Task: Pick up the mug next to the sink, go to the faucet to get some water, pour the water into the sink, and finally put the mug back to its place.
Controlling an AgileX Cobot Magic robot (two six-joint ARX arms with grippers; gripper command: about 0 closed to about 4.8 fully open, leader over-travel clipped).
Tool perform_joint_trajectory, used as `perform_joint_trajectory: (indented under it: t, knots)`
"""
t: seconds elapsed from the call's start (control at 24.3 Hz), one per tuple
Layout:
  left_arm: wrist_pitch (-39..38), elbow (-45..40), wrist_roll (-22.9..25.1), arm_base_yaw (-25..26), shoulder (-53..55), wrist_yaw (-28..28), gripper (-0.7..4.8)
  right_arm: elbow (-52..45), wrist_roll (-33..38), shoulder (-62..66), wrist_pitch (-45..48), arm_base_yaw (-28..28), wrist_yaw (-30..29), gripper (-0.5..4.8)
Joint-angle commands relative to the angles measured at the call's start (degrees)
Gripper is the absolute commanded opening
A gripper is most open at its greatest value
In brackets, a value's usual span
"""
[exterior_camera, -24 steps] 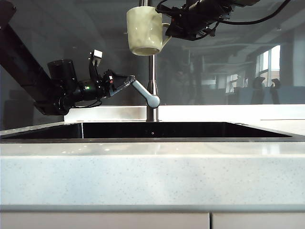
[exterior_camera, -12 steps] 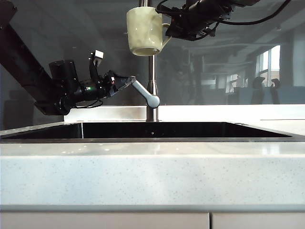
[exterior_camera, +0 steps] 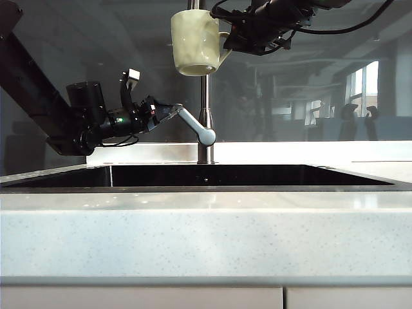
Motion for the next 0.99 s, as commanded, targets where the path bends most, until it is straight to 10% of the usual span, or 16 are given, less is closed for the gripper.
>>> perform_joint_trajectory:
  t: [0.04, 0.99]
  knots:
    - [0.55, 0.24, 0.17, -0.02, -0.57, -0.04, 3.37, 0.72, 0.92, -1.07, 4.13, 0.07, 0.09, -0.07]
    - [-0.81, 0.24, 1.49, -0.02, -0.57, -1.92, 3.37, 0.72, 0.92, -1.07, 4.17, 0.07, 0.09, -0.07]
